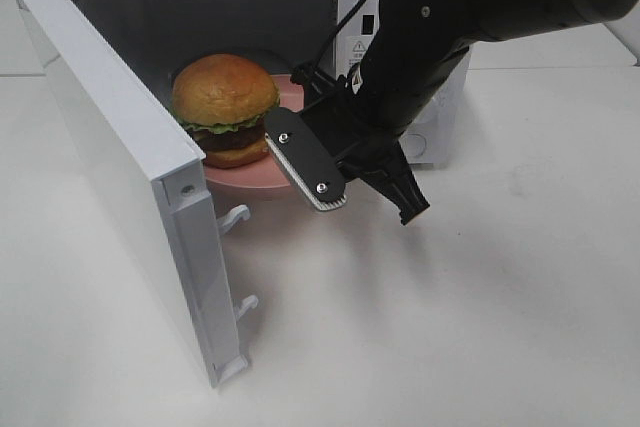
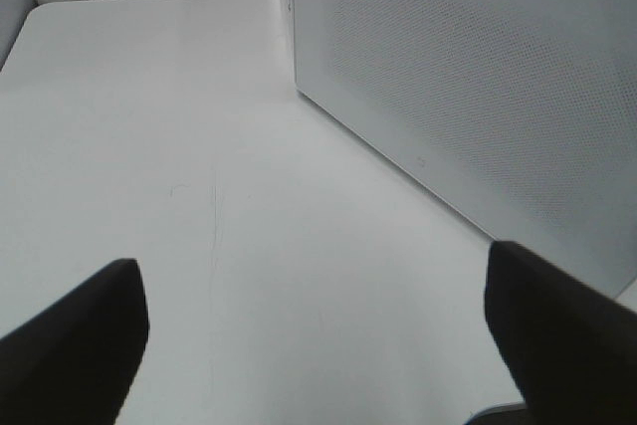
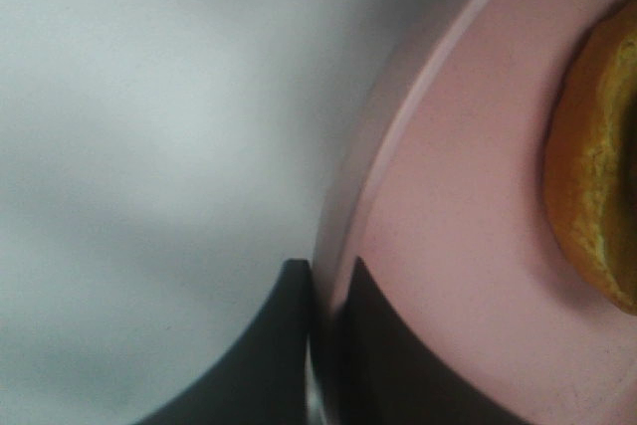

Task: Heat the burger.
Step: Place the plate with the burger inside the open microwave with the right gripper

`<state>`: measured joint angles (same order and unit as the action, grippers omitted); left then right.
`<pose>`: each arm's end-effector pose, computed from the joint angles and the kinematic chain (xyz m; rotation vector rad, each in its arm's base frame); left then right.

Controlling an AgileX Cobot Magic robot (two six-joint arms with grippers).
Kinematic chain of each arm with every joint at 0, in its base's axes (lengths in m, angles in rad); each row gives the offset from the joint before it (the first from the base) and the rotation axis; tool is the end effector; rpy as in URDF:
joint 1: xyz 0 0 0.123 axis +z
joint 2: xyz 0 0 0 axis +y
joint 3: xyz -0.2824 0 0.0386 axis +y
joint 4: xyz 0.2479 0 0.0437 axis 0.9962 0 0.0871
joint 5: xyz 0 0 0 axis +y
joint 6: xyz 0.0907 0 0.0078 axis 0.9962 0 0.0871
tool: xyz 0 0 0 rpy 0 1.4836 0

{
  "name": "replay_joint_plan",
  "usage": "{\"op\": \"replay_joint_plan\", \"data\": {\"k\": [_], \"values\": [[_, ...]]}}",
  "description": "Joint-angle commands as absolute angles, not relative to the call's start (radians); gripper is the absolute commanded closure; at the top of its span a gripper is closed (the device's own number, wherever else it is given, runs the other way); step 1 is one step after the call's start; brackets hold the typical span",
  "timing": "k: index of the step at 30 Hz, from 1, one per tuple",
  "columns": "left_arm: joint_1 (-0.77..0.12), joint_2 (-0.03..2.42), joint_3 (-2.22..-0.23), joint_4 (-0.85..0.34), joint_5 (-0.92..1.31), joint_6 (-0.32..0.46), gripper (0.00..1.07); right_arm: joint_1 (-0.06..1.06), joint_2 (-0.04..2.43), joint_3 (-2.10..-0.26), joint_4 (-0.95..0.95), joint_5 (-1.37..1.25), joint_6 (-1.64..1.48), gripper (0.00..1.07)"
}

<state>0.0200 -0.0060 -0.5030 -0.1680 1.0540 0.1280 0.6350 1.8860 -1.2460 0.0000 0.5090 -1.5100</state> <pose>-0.0062 -0.0134 0.2794 0.1169 2.0156 -0.1066 0.3167 0.2334 0.1870 -2.3412 1.2738 -0.2938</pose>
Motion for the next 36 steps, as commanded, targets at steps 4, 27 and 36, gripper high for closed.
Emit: {"op": "replay_joint_plan", "data": {"k": [4,27,36], "values": [[0.021,-0.024,-0.5,-0.174,1.04,0.127,0.23,0.626,1.919,-1.34,-0.054,0.445,-1.431,1.07],[0.021,-0.024,-0.5,-0.174,1.04,0.127,0.23,0.635,2.122,-1.64,-0.108,0.546,-1.327,1.07],[0.021,-0.025,-0.5,-0.174,1.04,0.128,0.23,0.635,2.201,-1.76,-0.128,0.587,-1.324,1.07]]}}
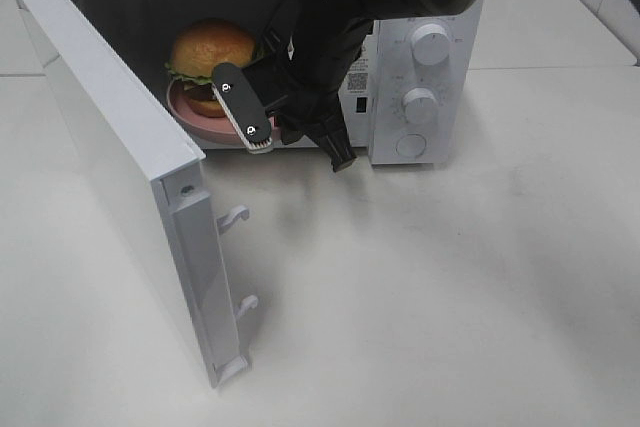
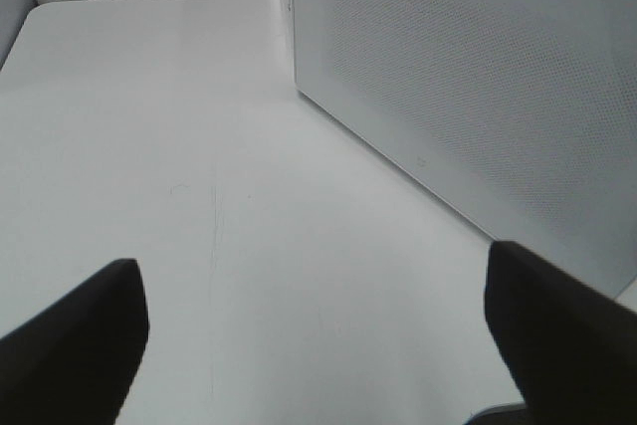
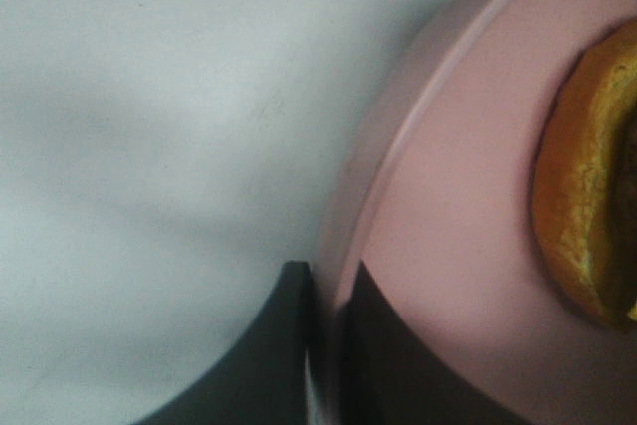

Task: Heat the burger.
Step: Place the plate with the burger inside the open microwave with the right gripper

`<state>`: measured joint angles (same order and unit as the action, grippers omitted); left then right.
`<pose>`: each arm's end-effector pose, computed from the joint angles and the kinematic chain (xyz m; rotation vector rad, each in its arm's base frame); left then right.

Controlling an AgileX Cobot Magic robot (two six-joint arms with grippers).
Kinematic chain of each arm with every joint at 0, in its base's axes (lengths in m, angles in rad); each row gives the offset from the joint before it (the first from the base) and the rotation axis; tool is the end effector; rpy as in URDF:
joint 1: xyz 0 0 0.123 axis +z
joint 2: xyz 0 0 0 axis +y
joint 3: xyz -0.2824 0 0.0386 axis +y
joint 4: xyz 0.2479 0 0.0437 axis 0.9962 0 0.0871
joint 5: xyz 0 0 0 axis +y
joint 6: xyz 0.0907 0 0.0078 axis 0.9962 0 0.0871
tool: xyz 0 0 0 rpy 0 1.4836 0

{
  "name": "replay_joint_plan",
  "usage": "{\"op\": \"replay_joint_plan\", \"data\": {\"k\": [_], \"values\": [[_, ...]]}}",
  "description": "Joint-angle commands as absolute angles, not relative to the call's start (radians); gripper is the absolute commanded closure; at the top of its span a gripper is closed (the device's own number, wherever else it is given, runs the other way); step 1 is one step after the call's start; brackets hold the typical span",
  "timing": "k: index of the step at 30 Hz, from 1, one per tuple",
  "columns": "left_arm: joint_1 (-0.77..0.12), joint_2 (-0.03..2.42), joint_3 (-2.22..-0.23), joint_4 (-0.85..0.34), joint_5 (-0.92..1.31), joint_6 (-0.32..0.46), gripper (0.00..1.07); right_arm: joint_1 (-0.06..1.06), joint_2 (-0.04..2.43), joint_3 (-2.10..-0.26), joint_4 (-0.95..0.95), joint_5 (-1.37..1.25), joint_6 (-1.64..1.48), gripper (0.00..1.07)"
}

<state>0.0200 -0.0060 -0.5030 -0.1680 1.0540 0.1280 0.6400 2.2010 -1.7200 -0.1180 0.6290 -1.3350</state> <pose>-0.0062 -0.0134 0.2794 0.1169 2.0156 -0.1066 0.3928 0.2846 0.1750 -2.2524 1.3665 -0.3713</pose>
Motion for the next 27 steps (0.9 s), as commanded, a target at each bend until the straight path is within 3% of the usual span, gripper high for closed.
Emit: {"op": "replay_joint_plan", "data": {"k": [1,27], "values": [[0.021,-0.025,-0.5,-0.174,1.04,0.127,0.23,0.635,2.216,-1.781,-0.133,0.588,-1.324,1.07],[0.021,-0.025,-0.5,-0.174,1.04,0.127,0.23,0.635,2.405,-2.051,-0.205,0.591,-1.207,1.06]]}}
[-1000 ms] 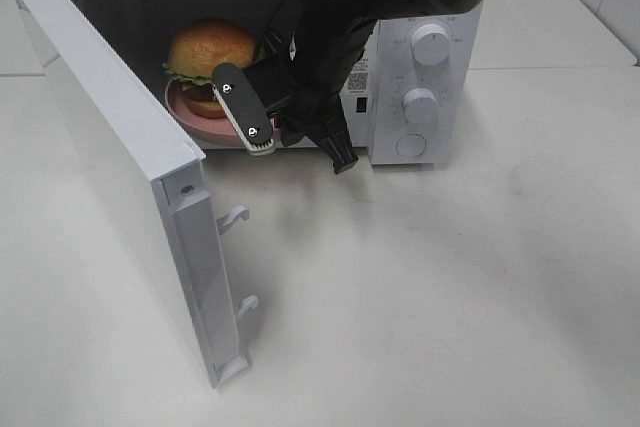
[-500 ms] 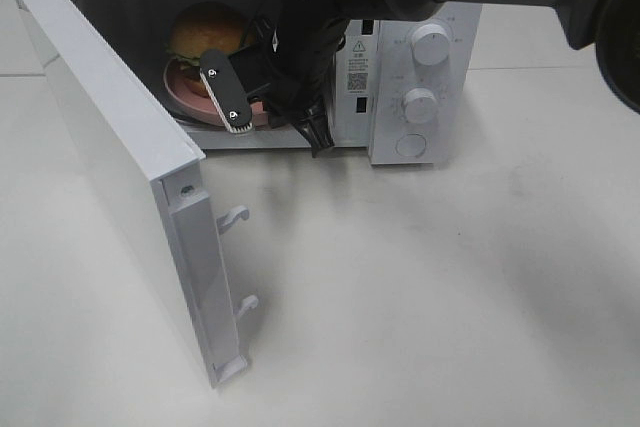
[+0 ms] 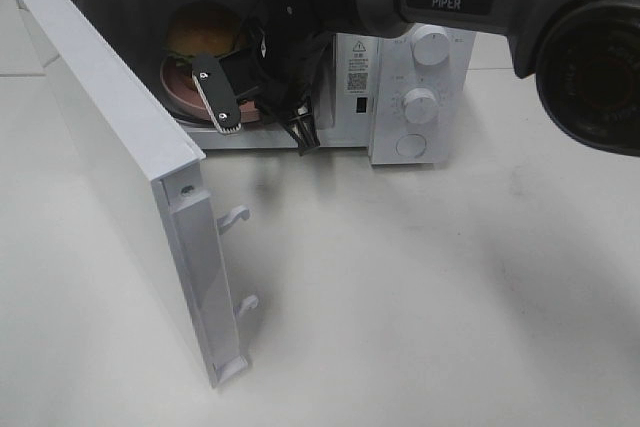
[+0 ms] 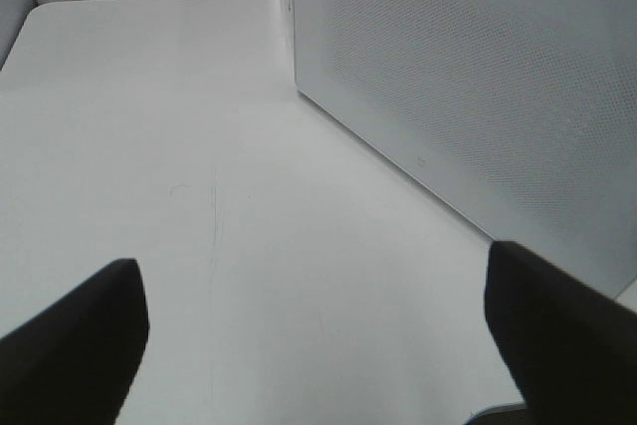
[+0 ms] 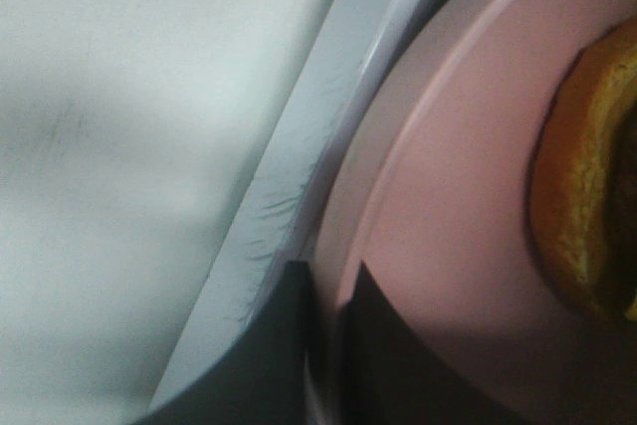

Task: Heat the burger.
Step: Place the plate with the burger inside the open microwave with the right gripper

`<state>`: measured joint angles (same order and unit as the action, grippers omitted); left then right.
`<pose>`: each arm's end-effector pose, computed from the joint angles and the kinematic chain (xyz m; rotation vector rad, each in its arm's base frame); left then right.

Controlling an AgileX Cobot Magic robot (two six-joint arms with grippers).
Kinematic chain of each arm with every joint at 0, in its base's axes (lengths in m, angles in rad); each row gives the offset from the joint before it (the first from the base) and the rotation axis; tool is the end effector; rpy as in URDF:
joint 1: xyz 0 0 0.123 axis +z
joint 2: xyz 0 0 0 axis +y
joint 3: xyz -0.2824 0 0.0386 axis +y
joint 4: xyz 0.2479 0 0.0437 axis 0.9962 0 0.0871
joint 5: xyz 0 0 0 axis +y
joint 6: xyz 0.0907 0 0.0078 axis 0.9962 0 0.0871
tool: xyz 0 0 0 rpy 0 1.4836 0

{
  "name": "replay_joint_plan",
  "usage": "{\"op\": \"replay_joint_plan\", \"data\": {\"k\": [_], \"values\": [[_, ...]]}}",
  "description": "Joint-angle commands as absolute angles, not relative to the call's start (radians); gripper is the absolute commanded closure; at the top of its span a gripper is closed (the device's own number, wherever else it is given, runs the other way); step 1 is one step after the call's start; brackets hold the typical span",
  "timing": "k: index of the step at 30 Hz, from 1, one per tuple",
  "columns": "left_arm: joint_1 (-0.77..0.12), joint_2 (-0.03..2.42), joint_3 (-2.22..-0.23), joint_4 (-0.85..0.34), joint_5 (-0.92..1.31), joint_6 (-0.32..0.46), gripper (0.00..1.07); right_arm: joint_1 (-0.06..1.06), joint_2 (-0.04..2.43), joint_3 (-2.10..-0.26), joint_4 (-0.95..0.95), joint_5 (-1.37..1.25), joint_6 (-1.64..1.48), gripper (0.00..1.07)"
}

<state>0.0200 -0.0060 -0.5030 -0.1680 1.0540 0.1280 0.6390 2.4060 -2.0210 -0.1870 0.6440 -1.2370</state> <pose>-0.0062 -0.0134 0.2794 0.1169 2.0156 -0.1066 0.4357 0.3110 0.1585 -2.1410 1.3911 -0.4409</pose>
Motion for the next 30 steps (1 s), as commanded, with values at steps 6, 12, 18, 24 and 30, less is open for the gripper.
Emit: {"op": "replay_joint_plan", "data": {"k": [6,12,18,24,30], "values": [[0.021,-0.025,-0.5,-0.174,1.04,0.127,0.23,0.634,2.415,-2.051,-0.207,0.583,-1.162,0.98],[0.021,-0.025,-0.5,-0.174,1.04,0.127,0.23,0.634,2.415,-2.049,-0.23,0.58,-1.125,0.85],[0.021,-0.025,-0.5,-0.173,1.04,0.127,0.23,0.634,2.415,-2.049,-0.234,0.581,-1.081,0.7],[0.021,-0.025,-0.5,-0.173,1.04,0.127,0.23,0.634,2.405,-2.048,-0.227,0.581,-1.012,0.65],[0.021,-0.025,-0.5,-0.173,1.04,0.128,0.23,0.635,2.365,-1.967,-0.19,0.534,-1.005,0.57]]}}
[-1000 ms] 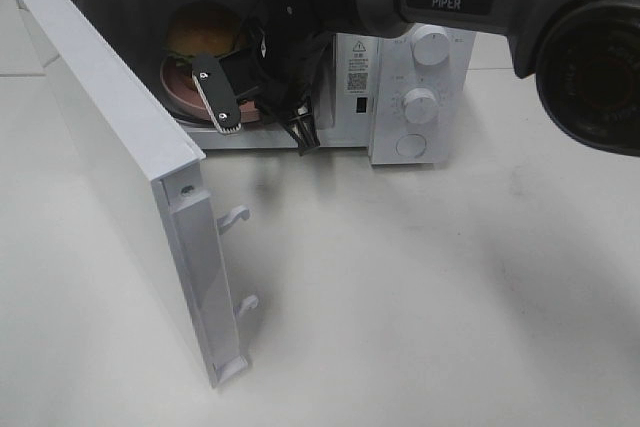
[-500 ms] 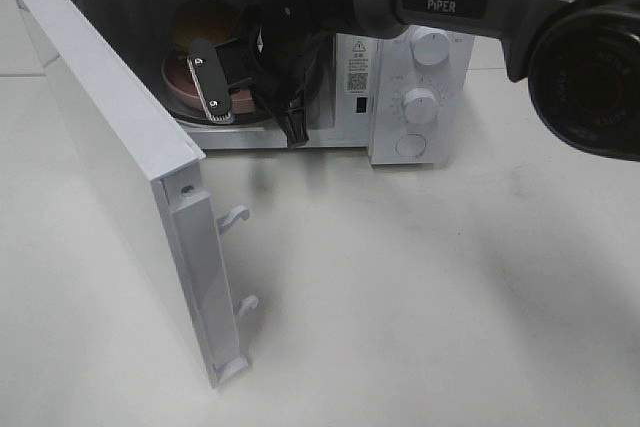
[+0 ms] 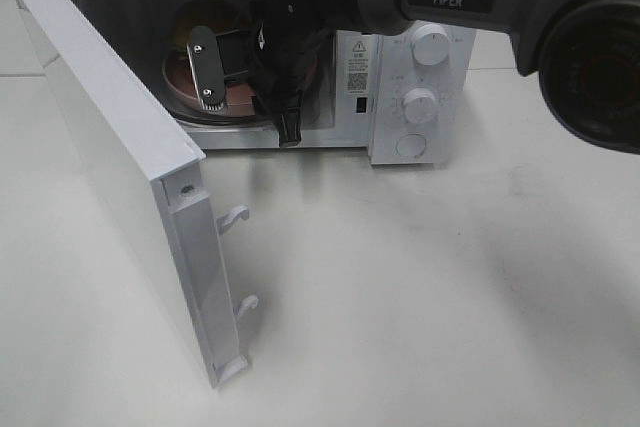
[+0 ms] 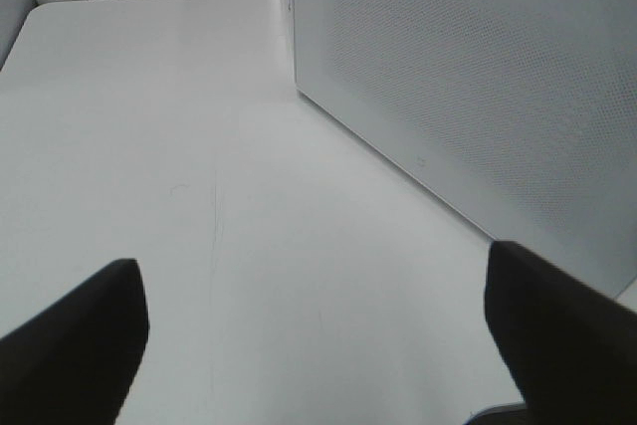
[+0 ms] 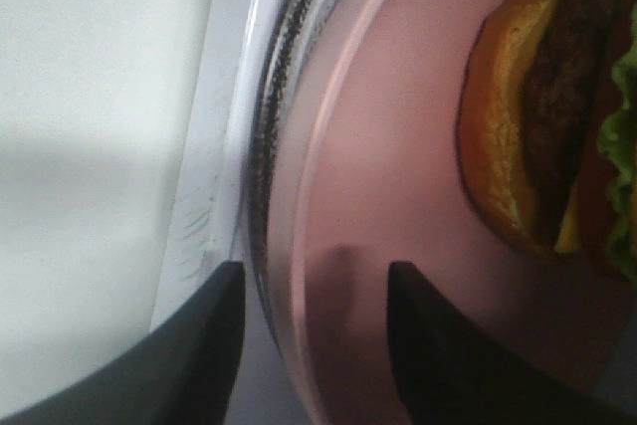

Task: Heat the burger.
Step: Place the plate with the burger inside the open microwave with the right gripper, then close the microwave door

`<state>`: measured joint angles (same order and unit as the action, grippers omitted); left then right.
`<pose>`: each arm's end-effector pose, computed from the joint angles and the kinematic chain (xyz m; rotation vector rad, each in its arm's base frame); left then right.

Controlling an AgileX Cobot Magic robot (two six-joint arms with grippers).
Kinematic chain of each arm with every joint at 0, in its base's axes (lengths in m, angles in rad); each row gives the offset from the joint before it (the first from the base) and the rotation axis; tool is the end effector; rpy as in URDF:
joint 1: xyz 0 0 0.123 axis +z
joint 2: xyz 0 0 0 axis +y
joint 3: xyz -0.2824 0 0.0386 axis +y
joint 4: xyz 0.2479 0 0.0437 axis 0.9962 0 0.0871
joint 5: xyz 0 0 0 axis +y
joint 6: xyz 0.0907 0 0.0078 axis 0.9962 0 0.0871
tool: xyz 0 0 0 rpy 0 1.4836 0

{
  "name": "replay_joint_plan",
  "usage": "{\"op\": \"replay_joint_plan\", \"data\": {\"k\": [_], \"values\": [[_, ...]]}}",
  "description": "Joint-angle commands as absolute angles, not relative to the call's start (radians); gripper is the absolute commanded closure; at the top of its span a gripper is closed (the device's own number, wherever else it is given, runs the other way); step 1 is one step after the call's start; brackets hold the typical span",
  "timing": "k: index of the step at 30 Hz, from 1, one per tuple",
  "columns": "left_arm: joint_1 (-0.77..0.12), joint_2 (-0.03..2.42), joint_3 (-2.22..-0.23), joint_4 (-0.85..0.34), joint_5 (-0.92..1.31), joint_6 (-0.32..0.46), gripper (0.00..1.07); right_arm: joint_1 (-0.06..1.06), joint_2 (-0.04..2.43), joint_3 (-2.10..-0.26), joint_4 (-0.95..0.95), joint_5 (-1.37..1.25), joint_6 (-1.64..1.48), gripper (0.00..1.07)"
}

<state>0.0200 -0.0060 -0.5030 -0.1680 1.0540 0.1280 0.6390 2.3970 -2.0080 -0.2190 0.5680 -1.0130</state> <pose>-0.0062 -0.0134 0.2794 0.1169 2.0156 -0.1066 0.4388 0.3127 0.1639 -1.9230 1.5356 -0.3912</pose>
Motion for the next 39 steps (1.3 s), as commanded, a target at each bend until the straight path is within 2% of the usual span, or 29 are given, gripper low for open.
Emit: {"op": "replay_joint_plan", "data": {"k": [1,7,12,39], "values": [[0.021,-0.025,-0.5,-0.173,1.04,0.128,0.23,0.635,2.365,-1.967,-0.19,0.534,-1.005,0.57],[0.021,-0.025,-0.5,-0.173,1.04,0.128,0.23,0.635,2.294,-1.834,-0.173,0.43,-0.975,0.38],[0.021,-0.025,-0.5,-0.173,1.04,0.128,0.23,0.635,2.235,-1.738,-0.177,0.379,-0.935,0.31],[0.021,-0.025,-0.5,-0.173,1.04,0.128,0.23,0.632,1.84,-1.177,-0.185,0.239,-0.92,0.31]]}}
